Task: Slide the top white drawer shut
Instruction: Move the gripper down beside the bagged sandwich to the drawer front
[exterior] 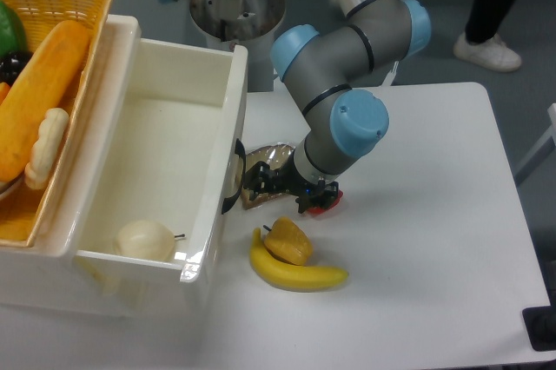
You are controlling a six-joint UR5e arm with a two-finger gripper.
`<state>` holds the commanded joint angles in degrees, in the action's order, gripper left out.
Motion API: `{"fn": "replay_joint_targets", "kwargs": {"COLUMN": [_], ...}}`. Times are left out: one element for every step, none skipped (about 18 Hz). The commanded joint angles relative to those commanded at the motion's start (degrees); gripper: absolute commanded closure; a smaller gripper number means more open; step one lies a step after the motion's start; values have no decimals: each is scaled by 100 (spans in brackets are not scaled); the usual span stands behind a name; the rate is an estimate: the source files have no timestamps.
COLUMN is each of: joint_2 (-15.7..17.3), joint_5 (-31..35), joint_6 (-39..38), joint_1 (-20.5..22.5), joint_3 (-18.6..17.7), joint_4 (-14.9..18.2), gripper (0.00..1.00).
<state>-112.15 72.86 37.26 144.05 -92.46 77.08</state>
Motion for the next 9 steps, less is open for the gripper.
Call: {"fn": "replay_joint_targets", "kwargs": {"joint_2": [9, 17, 26, 35, 44, 53, 53, 61, 70], "joint_5": [0, 0, -9, -17, -52, -79, -88, -97, -105], "joint_6": [0, 0, 0, 0, 0, 0, 0, 0, -9], "joint_1": [-9, -9, -9, -9, -17, -18, -18, -18, -26], "joint_3": [0, 0, 0, 0, 0, 0, 0, 0, 0], "joint_4": [0, 0, 0, 0, 9, 9, 17, 26, 26], "gripper": [0, 0, 0, 0, 0, 0, 0, 0, 0]}}
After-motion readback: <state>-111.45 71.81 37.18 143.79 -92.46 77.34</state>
